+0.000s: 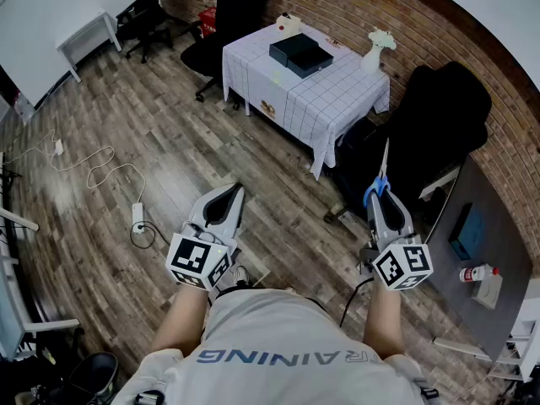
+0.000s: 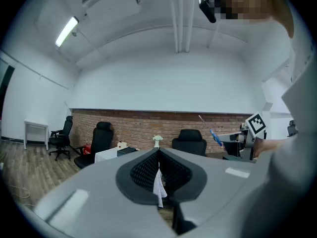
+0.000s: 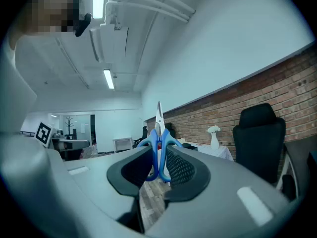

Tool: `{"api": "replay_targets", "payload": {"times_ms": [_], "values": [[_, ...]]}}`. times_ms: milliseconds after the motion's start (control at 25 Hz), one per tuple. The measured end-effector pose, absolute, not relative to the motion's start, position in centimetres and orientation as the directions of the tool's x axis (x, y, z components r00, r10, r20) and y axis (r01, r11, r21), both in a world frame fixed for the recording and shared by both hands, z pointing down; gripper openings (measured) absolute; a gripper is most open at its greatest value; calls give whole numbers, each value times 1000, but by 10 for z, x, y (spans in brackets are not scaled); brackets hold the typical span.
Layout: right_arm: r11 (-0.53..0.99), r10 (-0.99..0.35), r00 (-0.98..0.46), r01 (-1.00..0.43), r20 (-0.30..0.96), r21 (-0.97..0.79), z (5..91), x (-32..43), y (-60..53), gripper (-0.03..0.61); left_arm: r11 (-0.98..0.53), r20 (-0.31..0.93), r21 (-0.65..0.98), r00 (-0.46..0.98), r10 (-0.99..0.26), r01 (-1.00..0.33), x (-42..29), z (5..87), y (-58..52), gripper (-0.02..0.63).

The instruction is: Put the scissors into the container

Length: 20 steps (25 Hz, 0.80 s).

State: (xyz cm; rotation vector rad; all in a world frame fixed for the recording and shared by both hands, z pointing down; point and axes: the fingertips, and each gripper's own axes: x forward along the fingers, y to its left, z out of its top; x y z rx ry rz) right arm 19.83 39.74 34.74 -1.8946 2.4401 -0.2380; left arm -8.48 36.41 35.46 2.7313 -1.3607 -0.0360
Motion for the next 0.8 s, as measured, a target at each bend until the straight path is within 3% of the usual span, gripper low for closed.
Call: {"api": "replay_targets", "payload": {"times_ms": [800], "values": [[208, -972, -222, -967, 83, -146, 354, 157, 379, 104, -609, 49, 123, 618, -785, -784, -128, 368, 340, 2]]}}
